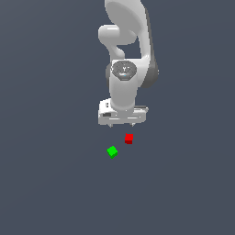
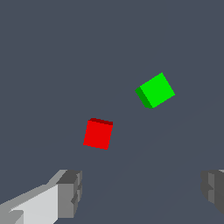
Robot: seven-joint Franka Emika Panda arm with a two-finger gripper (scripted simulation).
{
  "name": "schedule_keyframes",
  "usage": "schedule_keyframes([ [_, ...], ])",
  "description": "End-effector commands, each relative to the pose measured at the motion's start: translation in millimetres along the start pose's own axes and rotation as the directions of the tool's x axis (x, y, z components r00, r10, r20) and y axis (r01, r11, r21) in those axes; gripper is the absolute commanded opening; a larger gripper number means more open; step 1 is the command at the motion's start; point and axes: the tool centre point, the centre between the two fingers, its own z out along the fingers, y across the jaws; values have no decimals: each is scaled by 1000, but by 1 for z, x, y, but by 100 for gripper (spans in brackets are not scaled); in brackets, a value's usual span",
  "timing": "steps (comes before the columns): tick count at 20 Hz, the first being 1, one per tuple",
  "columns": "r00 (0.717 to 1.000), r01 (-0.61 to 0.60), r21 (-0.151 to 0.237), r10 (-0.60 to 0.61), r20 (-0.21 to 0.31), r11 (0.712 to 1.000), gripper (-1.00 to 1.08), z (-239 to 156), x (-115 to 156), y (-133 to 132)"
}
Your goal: Stack the red cube on top of the green cube.
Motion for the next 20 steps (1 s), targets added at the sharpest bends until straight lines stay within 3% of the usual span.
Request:
schedule_keyframes([
  [1, 1000, 0, 0, 0, 0, 1000, 100, 0, 0, 0],
  [9, 999, -34, 0, 34, -8, 999, 100, 13, 0, -7],
  [20, 986, -164, 3, 164, -39, 986, 100, 64, 4, -34],
])
